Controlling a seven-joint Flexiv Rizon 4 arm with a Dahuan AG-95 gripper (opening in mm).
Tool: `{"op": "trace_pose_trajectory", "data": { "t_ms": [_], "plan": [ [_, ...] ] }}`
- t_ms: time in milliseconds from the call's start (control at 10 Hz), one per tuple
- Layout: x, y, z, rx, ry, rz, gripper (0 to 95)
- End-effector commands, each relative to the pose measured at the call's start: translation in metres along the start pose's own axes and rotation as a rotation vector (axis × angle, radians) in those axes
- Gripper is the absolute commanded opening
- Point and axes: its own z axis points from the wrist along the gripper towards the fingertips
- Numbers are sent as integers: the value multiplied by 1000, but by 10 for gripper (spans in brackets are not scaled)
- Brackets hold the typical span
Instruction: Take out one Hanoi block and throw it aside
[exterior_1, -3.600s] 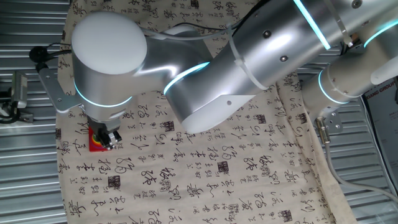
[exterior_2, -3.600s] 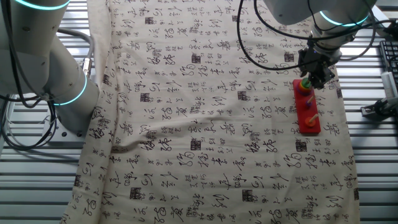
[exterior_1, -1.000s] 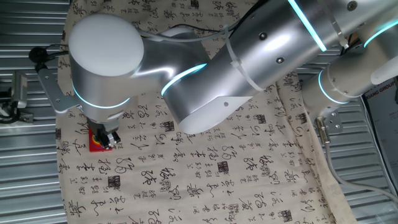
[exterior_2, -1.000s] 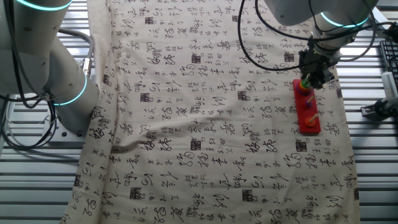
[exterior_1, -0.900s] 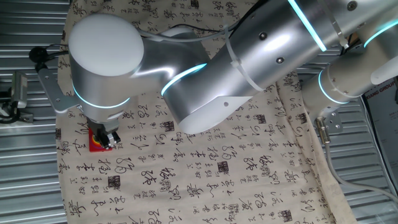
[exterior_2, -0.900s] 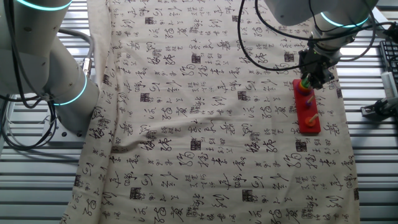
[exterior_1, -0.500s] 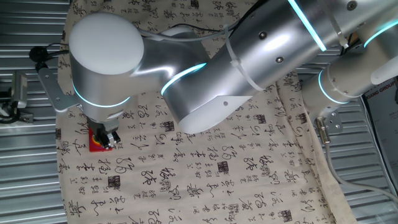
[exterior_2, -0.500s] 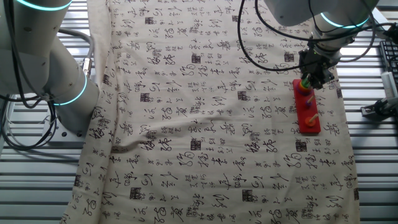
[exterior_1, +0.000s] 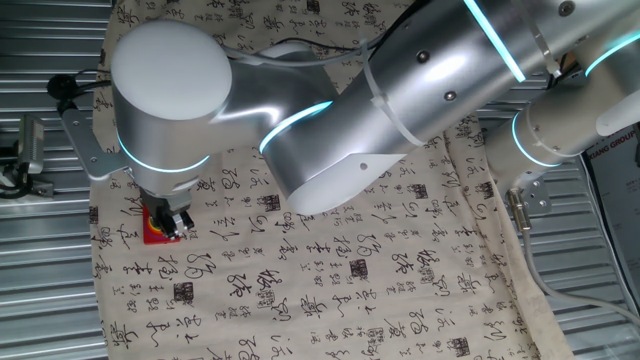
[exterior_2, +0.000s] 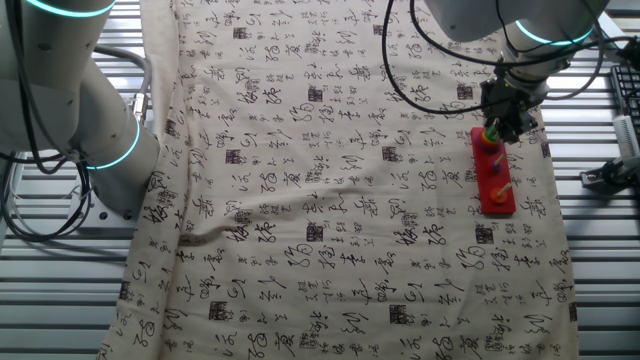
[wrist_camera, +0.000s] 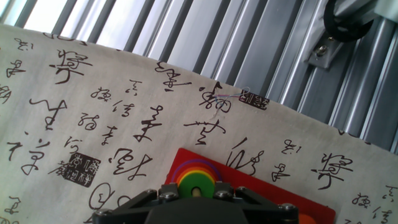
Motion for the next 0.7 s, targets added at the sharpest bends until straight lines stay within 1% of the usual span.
{"op": "trace_pose_trajectory", "data": {
  "t_ms": [100,700],
  "plan": [
    [0,0,0,1,-1,-1,0],
    [-2,-1,-5,-2,2,-3,0]
  ]
}}
